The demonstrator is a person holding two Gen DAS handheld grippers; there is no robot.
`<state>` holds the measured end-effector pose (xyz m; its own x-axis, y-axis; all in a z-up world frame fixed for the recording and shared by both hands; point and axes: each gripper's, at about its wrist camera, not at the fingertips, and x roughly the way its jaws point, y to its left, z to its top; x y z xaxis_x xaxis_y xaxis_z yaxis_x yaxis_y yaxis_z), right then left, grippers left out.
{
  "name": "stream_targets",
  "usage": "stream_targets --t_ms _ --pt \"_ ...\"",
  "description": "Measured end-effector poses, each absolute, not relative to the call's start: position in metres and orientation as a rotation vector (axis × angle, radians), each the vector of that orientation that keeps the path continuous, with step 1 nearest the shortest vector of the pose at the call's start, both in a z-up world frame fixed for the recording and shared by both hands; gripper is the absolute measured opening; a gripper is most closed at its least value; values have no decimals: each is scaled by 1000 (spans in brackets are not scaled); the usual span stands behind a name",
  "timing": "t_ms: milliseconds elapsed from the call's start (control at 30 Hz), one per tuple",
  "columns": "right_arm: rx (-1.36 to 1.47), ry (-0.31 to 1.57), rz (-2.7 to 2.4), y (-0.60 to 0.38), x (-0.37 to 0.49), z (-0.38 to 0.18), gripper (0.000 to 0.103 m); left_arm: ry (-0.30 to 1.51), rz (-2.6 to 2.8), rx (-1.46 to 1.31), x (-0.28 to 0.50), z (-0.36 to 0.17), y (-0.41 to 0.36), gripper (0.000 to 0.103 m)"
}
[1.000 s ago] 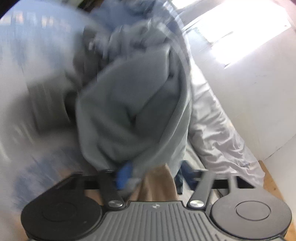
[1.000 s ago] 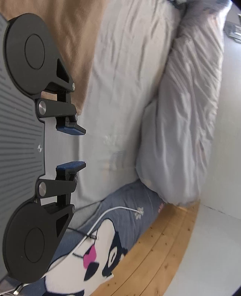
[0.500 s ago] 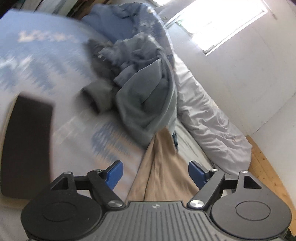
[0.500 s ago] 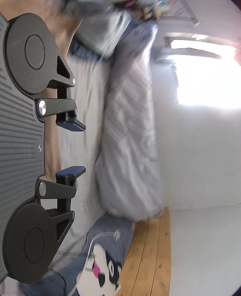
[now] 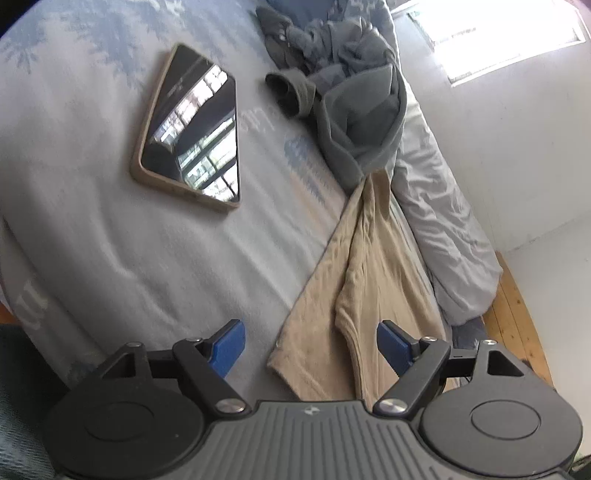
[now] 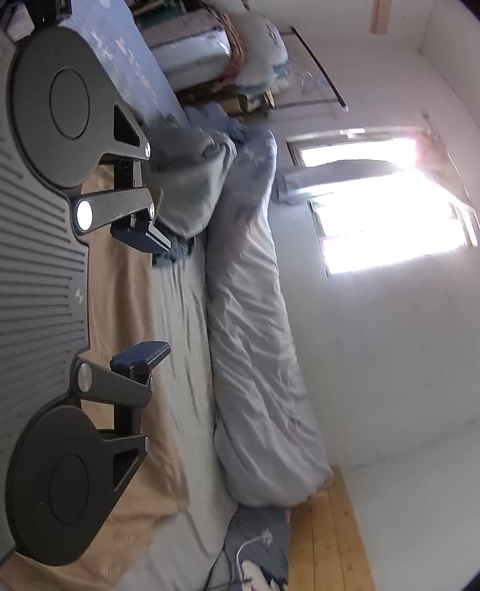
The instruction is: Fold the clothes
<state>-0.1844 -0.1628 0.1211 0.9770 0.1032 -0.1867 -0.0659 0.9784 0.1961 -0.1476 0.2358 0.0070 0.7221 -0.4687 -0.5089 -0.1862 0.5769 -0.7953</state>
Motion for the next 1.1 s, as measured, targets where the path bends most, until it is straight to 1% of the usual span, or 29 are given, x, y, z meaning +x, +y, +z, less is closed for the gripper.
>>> stream_targets --t_ms 233,267,400,700,867,900,967,1000,1033,1067,1100 --pt "177 202 154 -148 -174 116 55 832 -272 -1000 -136 -5 233 79" --pt "179 210 159 -146 -172 114 55 832 -278 -1002 -136 -6 232 81" --pt "156 212 186 -138 -171 110 55 821 -279 -1058 -142 -14 234 81" --pt "147 228 204 -135 -172 104 59 812 -258 -1089 -151 -19 223 82" --pt "131 233 213 -131 -172 102 62 797 -236 -1094 -153 -17 222 80" --pt "125 236 218 -130 -173 101 62 793 -231 -1092 -154 -16 222 78" --pt "111 246 228 -128 -173 98 64 797 -213 -1075 -155 -14 221 65" --pt "108 250 231 -127 -172 97 64 802 -203 -1068 -155 -14 221 62" --pt "104 254 233 -126 -172 96 64 806 -194 -1065 -156 -14 222 57" --pt "101 259 236 -126 -171 95 65 808 -187 -1064 -156 -14 222 50" --pt "97 263 239 -125 -171 94 65 810 -179 -1063 -157 -14 223 47"
